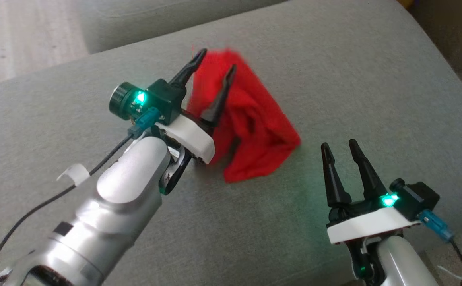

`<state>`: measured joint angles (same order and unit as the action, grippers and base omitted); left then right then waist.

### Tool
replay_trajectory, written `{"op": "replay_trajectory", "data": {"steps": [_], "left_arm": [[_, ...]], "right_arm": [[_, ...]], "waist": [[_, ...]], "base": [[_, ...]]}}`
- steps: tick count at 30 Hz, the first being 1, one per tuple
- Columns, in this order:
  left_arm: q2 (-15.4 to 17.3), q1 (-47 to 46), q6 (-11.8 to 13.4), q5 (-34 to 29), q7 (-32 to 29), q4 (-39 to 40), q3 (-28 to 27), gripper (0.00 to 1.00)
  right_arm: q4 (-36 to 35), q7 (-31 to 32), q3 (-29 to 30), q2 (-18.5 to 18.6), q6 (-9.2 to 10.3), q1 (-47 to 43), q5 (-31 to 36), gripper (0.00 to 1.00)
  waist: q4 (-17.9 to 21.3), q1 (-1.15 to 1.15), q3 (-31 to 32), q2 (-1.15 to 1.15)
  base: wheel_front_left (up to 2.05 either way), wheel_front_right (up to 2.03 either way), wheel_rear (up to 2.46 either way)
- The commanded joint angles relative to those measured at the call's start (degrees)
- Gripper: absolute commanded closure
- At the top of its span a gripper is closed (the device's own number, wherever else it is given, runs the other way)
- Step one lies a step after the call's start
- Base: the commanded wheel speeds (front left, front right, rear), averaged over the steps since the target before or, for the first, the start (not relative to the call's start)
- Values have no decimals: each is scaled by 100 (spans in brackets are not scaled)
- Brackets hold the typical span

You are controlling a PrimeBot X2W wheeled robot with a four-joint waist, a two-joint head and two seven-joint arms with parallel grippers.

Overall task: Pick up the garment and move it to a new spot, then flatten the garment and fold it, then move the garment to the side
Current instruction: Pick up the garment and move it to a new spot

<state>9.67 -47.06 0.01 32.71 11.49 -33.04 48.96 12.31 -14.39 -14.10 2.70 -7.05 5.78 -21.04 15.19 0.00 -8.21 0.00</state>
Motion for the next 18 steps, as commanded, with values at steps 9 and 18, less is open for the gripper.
{"op": "replay_trajectory", "data": {"steps": [9, 18], "left_arm": [[130, -293, -81, 52, 312, -200, -499, 0], [812, 467, 63, -53, 349, 570, -1153, 0]], "right_arm": [[-235, -61, 57, 18, -44, 121, 30, 0], [-248, -61, 325, 18, -44, 27, 156, 0]], "waist": [[-257, 0, 24, 0], [-936, 0, 252, 0]], "base": [[0, 0, 0], [0, 0, 0]]}}
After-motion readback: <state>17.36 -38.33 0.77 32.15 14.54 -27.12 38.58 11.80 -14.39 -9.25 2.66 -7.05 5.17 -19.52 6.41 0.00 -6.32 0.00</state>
